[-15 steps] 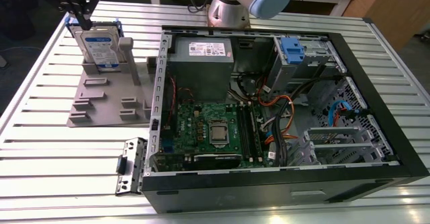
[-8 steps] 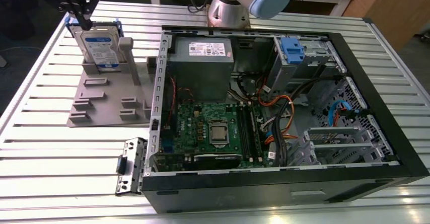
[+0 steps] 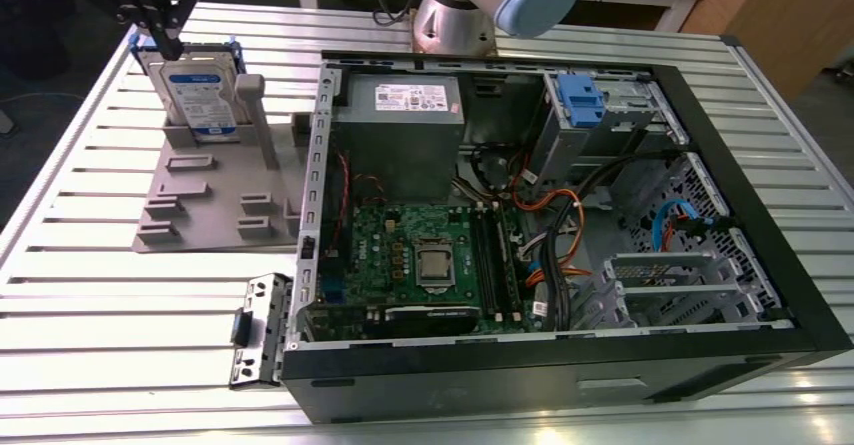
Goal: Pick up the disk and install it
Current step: 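Pick up the disk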
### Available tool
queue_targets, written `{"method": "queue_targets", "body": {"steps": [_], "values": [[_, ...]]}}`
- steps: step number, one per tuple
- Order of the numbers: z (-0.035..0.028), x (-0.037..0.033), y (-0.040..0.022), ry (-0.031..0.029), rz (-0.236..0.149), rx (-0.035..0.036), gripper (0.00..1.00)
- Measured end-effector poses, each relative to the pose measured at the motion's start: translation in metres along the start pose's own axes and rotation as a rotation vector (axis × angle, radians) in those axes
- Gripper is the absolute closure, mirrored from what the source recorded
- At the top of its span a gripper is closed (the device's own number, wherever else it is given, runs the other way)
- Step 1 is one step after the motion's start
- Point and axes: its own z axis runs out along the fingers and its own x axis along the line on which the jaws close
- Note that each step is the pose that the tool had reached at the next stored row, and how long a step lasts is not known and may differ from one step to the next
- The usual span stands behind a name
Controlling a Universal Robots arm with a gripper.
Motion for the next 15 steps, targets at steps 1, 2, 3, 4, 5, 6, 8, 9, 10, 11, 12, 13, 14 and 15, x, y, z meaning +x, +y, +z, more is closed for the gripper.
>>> {"method": "queue_targets", "body": {"steps": [1, 2, 3, 4, 5, 6, 8, 9, 10, 11, 12, 13, 14, 15], "values": [[0.0, 0.0, 0.0, 0.0002, -0.006, -0.0002, 0.9], [0.0, 0.0, 0.0, 0.0004, -0.013, -0.0003, 0.9], [0.0, 0.0, 0.0, 0.0006, -0.02, -0.0005, 0.9], [0.0, 0.0, 0.0, 0.0008, -0.027, -0.0007, 0.9], [0.0, 0.0, 0.0, 0.001, -0.032, -0.0009, 0.9], [0.0, 0.0, 0.0, 0.0012, -0.037, -0.0009, 0.9], [0.0, 0.0, 0.0, 0.0013, -0.043, -0.0011, 0.9], [0.0, 0.0, 0.0, 0.0014, -0.045, -0.0012, 0.9], [0.0, 0.0, 0.0, 0.0014, -0.046, -0.0012, 0.9], [0.0, 0.0, 0.0, 0.0014, -0.048, -0.0013, 0.9], [0.0, 0.0, 0.0, 0.0015, -0.049, -0.0013, 0.9], [0.0, 0.0, 0.0, 0.0015, -0.051, -0.0014, 0.9], [0.0, 0.0, 0.0, 0.0016, -0.052, -0.0013, 0.9], [0.0, 0.0, 0.0, 0.0016, -0.053, -0.0014, 0.9]]}}
